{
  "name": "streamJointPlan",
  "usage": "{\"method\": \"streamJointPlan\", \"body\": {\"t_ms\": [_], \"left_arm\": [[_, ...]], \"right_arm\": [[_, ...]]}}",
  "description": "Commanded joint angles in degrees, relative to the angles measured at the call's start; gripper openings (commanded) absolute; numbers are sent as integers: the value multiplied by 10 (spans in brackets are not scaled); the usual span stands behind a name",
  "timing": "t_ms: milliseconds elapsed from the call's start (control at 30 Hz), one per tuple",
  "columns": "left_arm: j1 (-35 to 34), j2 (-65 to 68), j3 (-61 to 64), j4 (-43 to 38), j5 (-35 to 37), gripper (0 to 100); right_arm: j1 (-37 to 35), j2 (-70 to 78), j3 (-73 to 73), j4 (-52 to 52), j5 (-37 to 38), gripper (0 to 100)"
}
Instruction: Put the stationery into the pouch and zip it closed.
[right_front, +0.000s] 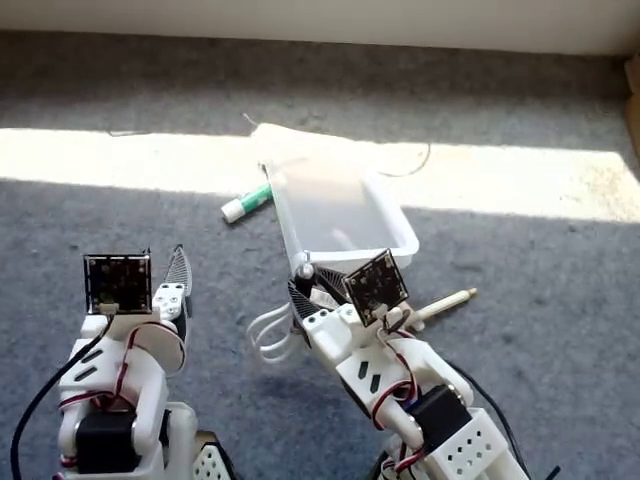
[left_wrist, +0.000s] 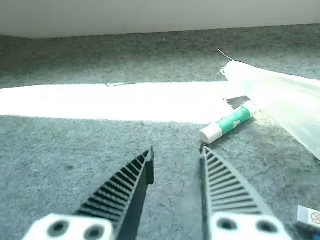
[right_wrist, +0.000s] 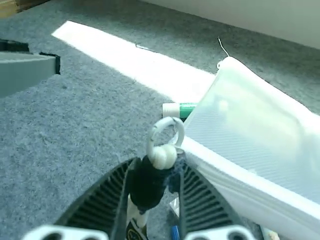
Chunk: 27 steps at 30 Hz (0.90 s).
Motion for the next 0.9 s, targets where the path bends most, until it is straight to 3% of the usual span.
{"method": "streamJointPlan", "body": {"t_ms": [0,267,500,667,867], "left_arm": [[16,0,-52,13,36,210],[107,0,-68,10,80,213],[117,0,-52,14,142,215],[118,0,-32,13,140,215],[138,0,-30,24,140,215]], "right_arm": [[8,-15,-6,-17,2,5],[7,-15,-6,-16,4,5],[6,-15,-10,-12,7,5],[-18,-14,-27,58,87,5],[-39,-10,-109,157,106,5]]}}
